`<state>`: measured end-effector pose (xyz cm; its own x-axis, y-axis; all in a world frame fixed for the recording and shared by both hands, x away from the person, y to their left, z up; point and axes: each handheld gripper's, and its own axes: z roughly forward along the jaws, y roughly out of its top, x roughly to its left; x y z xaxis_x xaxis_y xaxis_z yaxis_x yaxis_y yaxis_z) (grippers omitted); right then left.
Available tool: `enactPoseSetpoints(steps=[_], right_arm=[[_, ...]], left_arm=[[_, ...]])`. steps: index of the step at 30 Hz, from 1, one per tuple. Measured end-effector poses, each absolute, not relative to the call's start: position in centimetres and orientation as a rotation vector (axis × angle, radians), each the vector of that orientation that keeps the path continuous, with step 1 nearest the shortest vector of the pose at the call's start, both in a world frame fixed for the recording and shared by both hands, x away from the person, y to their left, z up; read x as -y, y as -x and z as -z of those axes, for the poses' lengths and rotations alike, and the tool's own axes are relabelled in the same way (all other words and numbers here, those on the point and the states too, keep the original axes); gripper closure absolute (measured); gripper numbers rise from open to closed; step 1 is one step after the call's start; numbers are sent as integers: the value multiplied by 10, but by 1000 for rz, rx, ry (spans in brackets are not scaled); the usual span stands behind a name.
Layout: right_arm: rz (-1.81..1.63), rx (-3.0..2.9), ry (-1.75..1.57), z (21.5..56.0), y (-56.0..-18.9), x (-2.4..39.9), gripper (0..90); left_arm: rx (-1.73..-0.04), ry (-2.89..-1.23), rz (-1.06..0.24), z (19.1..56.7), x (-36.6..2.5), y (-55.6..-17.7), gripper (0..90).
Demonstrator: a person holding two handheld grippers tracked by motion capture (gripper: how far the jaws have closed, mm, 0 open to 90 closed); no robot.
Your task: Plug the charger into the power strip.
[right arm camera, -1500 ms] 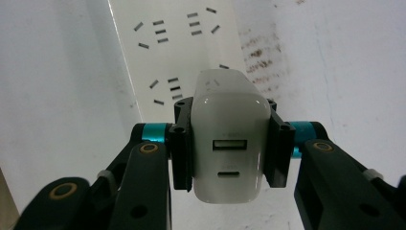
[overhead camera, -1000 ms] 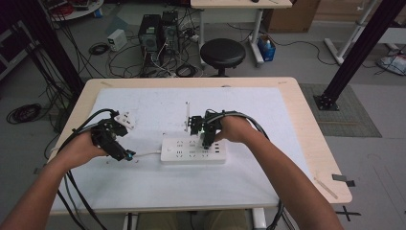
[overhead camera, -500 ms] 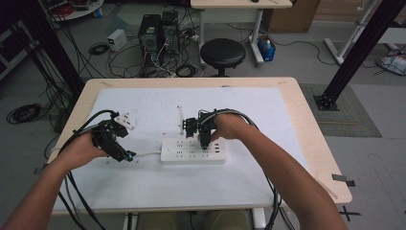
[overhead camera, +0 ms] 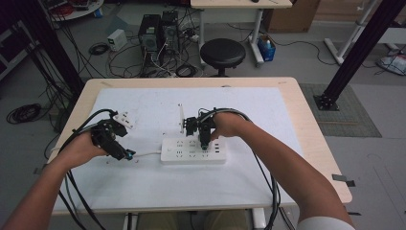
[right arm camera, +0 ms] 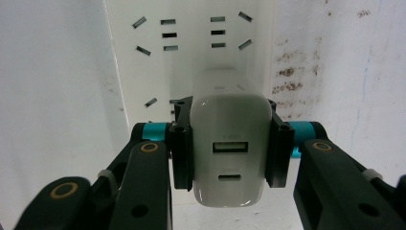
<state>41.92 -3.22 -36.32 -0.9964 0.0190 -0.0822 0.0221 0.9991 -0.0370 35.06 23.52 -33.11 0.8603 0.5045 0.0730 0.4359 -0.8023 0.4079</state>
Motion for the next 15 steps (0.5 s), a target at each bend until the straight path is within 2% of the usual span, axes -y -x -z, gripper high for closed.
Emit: enactPoseSetpoints(steps=[6,15], right_arm=[[104,-3026,-23,366,-414,27,628],[-75,-3085,-110,368,-422,43,625]], left_arm=[[-698,-2645,-258,329,-235,-350,191],[-703,-2649,-247,333,-235,-352,191]])
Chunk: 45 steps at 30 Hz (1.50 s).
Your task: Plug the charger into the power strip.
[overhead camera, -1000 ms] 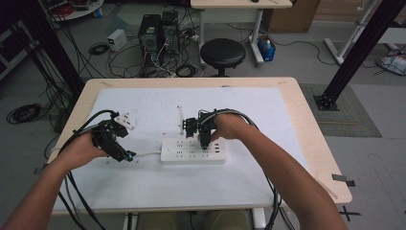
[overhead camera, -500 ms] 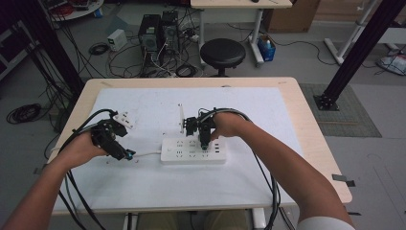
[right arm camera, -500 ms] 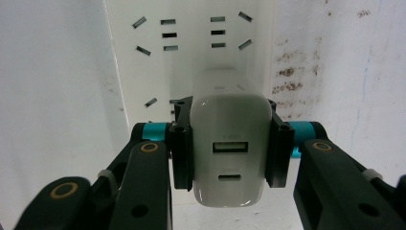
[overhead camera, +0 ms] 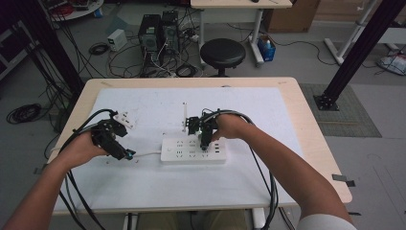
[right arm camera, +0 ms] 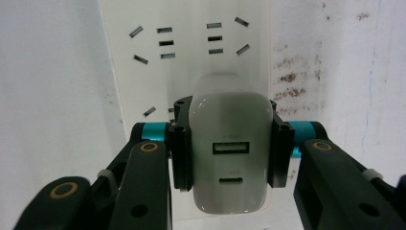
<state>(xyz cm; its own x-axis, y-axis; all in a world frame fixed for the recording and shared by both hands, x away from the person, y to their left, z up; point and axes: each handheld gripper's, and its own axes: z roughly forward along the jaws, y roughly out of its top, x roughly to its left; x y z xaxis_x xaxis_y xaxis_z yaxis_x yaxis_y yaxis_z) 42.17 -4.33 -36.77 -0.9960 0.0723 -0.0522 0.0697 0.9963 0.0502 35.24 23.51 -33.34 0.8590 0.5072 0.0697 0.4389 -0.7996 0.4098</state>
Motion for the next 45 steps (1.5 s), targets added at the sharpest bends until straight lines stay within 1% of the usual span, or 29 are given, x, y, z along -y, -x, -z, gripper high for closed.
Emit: enactPoseSetpoints(steps=[5,6,7,8,10,11,14,17,19,22,24,28,30,38,45], right_arm=[[-121,-3074,-84,368,-421,47,613],[-125,-3072,-96,368,-420,47,572],[-137,-3101,-133,369,-421,47,395],[-160,-3117,-198,370,-422,48,288],[-260,-3111,-266,366,-422,51,131],[-293,-3082,-296,363,-422,53,115],[-343,-2943,-447,349,-424,57,115],[-364,-2865,-478,339,-422,66,116],[-374,-2934,-512,335,-424,71,115],[-424,-2995,-500,327,-422,77,114],[-473,-3055,-429,322,-420,81,115],[-416,-2998,-401,314,-414,87,113],[-376,-2957,-452,308,-413,90,8],[-423,-2779,-640,272,-408,115,7],[-431,-2730,-768,251,-400,157,8]], left_arm=[[-704,-2636,-252,334,-235,-356,191],[-704,-2631,-254,334,-235,-355,191],[-694,-2635,-254,333,-235,-355,191],[-698,-2624,-252,334,-235,-355,191],[-691,-2637,-254,333,-237,-355,191],[-700,-2625,-257,333,-238,-355,190],[-708,-2603,-262,331,-239,-355,191],[-708,-2593,-265,330,-239,-354,191],[-701,-2596,-267,330,-238,-353,191],[-699,-2595,-269,330,-237,-353,191],[-691,-2604,-269,329,-236,-353,191],[-695,-2600,-267,329,-234,-353,191],[-687,-2603,-265,329,-234,-353,191],[-688,-2589,-281,326,-233,-350,191],[-680,-2577,-299,316,-233,-347,191]])
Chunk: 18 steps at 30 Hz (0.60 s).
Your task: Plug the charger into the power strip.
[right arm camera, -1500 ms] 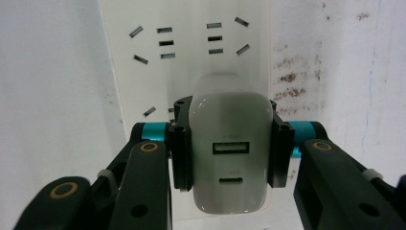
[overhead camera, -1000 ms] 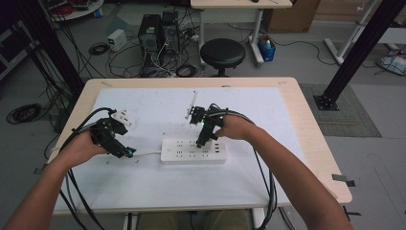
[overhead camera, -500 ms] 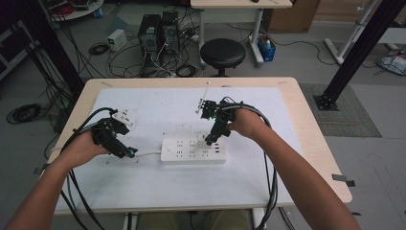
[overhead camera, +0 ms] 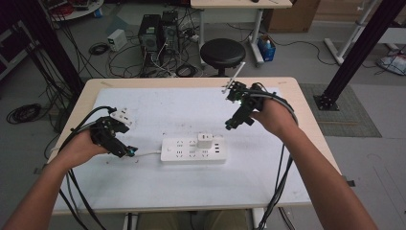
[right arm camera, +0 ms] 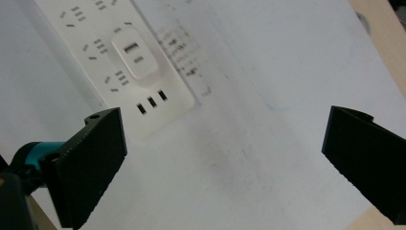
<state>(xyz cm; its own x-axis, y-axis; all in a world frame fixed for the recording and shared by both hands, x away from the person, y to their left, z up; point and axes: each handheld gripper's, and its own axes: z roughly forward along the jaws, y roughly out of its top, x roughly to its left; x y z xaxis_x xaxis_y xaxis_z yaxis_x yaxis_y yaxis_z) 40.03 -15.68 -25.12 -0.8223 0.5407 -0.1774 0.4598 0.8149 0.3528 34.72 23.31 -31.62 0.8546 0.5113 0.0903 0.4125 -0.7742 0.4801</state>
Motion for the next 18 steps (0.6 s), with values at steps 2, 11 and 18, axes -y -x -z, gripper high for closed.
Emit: enactPoseSetpoints(steps=[2,11,18], right_arm=[[-426,-2718,-814,249,-397,169,8],[-458,-2657,-957,251,-382,218,8],[-454,-2659,-986,256,-379,232,8]], left_arm=[[-668,-2580,-303,313,-233,-348,191],[-672,-2574,-332,301,-232,-349,190],[-706,-2544,-341,298,-233,-347,190]])
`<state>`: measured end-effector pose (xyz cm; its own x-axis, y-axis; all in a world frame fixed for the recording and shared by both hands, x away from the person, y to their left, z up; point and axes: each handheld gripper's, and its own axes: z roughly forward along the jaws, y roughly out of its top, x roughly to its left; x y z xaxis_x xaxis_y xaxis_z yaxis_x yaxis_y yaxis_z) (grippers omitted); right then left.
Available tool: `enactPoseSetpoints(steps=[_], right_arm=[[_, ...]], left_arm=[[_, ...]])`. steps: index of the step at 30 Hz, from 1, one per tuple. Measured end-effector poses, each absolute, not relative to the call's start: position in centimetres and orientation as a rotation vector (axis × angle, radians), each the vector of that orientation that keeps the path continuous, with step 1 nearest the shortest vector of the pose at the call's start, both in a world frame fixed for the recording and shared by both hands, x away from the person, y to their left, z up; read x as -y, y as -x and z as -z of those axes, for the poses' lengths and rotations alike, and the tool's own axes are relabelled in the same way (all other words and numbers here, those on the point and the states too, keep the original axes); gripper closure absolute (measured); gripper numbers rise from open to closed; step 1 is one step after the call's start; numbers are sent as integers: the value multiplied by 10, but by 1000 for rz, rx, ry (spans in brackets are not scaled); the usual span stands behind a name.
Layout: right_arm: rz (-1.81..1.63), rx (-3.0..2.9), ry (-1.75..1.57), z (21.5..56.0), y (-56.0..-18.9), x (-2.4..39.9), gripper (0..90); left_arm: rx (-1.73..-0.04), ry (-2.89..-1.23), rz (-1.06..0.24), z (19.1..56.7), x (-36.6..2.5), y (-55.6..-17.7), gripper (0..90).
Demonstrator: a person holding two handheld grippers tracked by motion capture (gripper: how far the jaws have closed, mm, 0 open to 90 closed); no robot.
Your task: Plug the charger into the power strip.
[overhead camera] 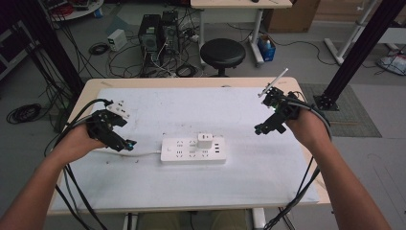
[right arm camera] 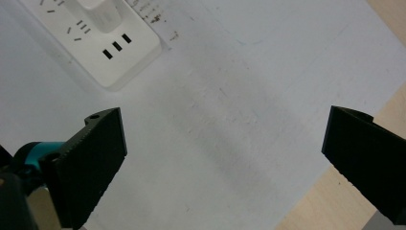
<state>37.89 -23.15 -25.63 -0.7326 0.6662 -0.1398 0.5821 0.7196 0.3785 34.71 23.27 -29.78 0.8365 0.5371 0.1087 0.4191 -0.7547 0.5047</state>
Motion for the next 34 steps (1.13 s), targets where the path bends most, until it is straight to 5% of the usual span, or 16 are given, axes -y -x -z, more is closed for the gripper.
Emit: enactPoseSetpoints(steps=[34], right_arm=[[-507,-2636,-1077,283,-370,248,8]], left_arm=[[-739,-2538,-348,304,-235,-347,190]])
